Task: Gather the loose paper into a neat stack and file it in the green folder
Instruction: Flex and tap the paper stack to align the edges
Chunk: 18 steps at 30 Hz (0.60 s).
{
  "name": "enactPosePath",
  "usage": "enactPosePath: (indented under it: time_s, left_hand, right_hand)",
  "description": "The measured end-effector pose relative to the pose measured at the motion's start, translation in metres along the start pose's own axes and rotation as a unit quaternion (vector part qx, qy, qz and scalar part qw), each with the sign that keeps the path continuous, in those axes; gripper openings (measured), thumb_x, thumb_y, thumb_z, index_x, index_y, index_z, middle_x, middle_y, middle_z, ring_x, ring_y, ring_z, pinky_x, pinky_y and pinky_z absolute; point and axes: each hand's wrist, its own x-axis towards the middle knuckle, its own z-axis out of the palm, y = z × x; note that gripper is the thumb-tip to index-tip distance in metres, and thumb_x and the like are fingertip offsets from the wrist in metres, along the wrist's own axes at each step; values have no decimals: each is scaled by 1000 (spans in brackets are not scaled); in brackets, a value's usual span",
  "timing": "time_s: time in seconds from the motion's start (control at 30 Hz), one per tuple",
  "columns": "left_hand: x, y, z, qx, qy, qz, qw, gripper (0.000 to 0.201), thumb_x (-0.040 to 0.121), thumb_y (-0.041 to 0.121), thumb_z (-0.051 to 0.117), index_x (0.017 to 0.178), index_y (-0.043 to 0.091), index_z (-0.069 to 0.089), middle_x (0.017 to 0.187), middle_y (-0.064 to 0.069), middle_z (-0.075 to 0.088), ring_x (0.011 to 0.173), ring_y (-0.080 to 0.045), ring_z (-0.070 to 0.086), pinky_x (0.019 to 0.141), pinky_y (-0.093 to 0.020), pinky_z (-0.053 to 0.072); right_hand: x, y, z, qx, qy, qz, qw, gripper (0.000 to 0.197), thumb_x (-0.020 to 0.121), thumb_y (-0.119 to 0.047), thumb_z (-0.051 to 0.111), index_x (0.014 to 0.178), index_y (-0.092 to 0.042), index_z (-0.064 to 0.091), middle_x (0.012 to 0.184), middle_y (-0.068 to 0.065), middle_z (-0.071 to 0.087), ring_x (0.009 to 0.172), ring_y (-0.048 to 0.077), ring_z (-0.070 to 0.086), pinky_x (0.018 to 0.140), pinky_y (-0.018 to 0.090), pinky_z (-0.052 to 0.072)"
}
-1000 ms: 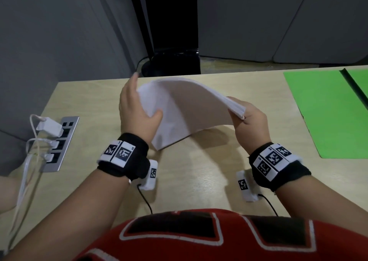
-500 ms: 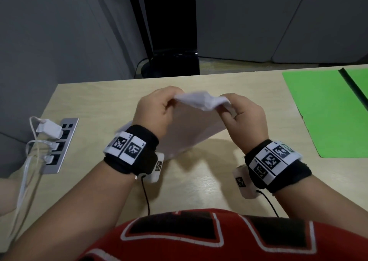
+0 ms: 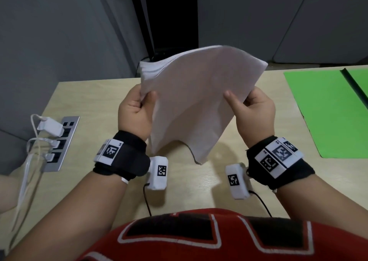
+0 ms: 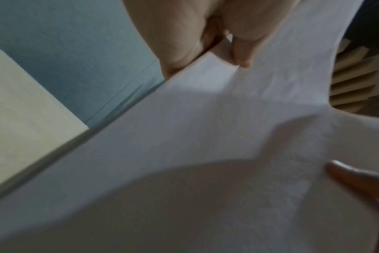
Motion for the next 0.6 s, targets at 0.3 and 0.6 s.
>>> enactPosePath:
  time_s: [0.3,0.6]
  left_hand:
    - [-22,-16,14,80,-85,-100,988,7,89,15,59,86,10,62,79,1,68,66,14,59,60,-2,40]
    - [-17,-5,15,155,-88,-86,980,18,91,19,56,77,9,62,66,4,61,60,4,56,55,-12,38]
  right_hand:
    - [-8,13,3,-218,-133,41,966,17,94,-20,54,91,-8,65,88,13,67,84,25,57,70,31,41]
    - [-11,17,3,-214,-97,11,972,16,97,-18,49,89,-12,61,82,7,63,74,15,50,57,14,35]
